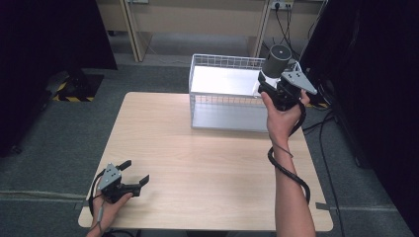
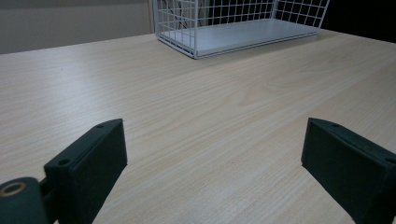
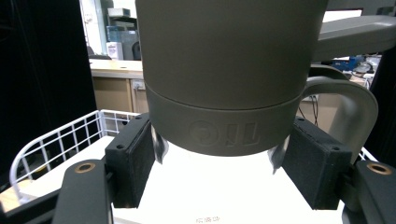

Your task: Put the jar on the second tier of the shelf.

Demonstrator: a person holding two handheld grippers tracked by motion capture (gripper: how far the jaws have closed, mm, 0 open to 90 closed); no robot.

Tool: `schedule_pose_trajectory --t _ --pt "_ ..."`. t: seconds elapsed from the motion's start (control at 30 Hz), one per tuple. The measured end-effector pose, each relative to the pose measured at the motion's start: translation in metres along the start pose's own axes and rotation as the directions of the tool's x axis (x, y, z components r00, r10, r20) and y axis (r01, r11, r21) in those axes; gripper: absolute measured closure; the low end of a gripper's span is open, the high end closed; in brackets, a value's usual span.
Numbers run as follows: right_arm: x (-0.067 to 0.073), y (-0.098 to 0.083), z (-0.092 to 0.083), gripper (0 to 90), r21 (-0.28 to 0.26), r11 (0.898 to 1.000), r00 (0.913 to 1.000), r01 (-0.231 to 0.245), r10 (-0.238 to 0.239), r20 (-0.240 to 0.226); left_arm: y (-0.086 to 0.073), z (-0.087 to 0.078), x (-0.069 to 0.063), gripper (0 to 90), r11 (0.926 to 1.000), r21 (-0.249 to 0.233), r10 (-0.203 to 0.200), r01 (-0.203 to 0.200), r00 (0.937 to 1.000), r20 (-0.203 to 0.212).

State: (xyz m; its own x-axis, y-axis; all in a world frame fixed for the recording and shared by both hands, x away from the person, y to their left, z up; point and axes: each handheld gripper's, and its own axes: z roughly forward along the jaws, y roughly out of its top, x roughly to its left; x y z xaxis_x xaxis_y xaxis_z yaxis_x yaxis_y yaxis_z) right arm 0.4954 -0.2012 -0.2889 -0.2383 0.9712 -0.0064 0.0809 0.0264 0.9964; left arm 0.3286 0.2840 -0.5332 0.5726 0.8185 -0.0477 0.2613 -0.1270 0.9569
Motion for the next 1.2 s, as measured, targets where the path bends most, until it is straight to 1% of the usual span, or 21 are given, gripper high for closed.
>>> schedule_pose_trajectory --t 0.13,0.37,0.53,0.77,1.2 --pt "-0.001 0.004 0.009 30.6 0.009 1.000 1.0000 0.004 -0.004 0.008 0.000 0.000 0.000 6.3 1.0000 0.001 0.000 0.000 1.0000 0.001" --pt "-0.003 0.008 0.024 30.6 0.023 1.000 0.9998 -0.005 0.005 0.022 0.000 0.000 0.000 6.3 1.0000 -0.001 0.000 0.000 1.0000 0.002" --pt "-0.005 0.007 0.033 30.6 0.039 0.999 0.9995 -0.014 0.013 0.029 0.000 0.000 0.000 6.3 1.0000 -0.001 -0.002 0.002 1.0000 0.003" --pt "-0.008 0.006 0.043 30.6 0.055 0.998 0.9992 -0.014 0.012 0.039 0.000 0.000 0.000 6.3 1.0000 0.001 -0.003 0.003 1.0000 0.005" --pt "-0.007 -0.002 0.057 30.6 0.097 0.995 0.9991 -0.003 -0.001 0.043 0.000 0.000 0.000 6.3 1.0000 0.001 0.002 -0.002 1.0000 0.008"
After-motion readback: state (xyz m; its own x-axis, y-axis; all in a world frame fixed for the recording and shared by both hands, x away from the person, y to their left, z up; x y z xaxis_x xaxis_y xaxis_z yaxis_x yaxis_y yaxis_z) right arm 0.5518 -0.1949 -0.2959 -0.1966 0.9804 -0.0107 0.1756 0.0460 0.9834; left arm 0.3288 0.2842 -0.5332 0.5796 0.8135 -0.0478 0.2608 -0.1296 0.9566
